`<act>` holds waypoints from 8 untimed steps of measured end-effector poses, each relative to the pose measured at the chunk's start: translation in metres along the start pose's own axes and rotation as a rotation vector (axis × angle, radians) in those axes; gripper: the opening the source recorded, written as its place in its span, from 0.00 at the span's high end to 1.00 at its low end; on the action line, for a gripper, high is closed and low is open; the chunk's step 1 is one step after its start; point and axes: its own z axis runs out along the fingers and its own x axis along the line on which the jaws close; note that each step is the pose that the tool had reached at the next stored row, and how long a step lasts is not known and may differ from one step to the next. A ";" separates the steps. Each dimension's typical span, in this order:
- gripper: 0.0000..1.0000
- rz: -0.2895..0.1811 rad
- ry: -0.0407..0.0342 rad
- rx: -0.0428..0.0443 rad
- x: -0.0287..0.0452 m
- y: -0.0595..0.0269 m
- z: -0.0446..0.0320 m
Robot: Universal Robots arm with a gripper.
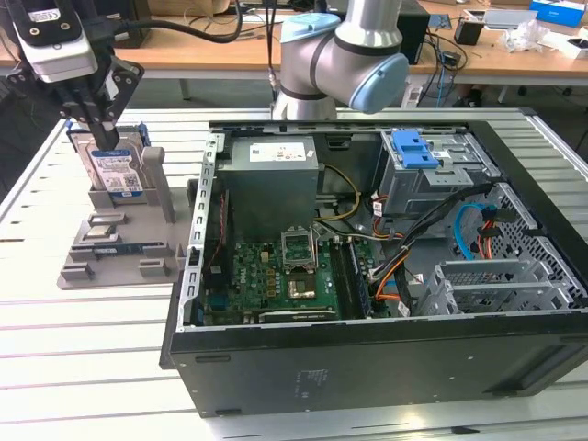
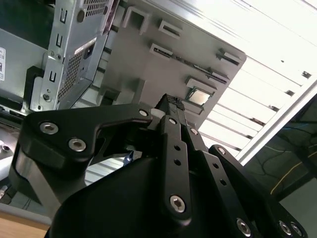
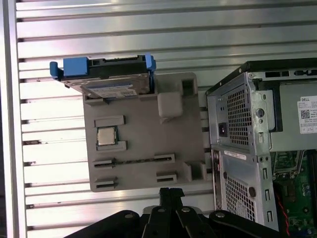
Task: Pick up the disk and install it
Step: 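Reach for the disk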
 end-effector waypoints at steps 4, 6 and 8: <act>0.89 0.000 0.0000 0.0001 0.0042 -0.0003 0.0001; 0.89 0.000 0.0000 0.0000 0.0062 -0.0004 0.0002; 0.89 0.000 0.0000 0.0001 0.0086 -0.0003 0.0003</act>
